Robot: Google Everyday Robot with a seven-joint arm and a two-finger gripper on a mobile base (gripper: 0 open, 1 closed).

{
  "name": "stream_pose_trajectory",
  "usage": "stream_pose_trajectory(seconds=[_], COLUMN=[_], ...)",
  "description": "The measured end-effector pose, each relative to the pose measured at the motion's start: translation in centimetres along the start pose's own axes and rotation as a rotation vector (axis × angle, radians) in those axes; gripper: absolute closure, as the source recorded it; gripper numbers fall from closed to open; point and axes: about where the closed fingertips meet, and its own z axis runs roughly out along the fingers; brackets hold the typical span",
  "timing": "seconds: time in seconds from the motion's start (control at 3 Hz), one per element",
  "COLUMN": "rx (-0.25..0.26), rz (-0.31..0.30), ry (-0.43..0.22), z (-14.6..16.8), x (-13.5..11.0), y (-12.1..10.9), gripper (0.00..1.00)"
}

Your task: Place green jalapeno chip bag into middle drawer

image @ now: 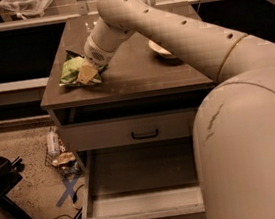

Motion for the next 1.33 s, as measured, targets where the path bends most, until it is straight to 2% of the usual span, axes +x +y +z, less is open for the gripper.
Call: stream_pose_trajectory(seconds=[0.33, 0.67, 1.0, 1.33], rx=[0.049, 0.213, 0.343, 0.408], rz=[-0.014, -0.054, -0.099, -0.047], ry=[-0.012, -0.038, -0.046, -0.069], z=[-2.2, -9.3, -16.4, -20.4], x=[-0.3, -1.1, -2.7, -1.0], y=[0.8, 3.0, 5.0, 6.4], gripper=[1.0, 1.0, 1.0, 1.0])
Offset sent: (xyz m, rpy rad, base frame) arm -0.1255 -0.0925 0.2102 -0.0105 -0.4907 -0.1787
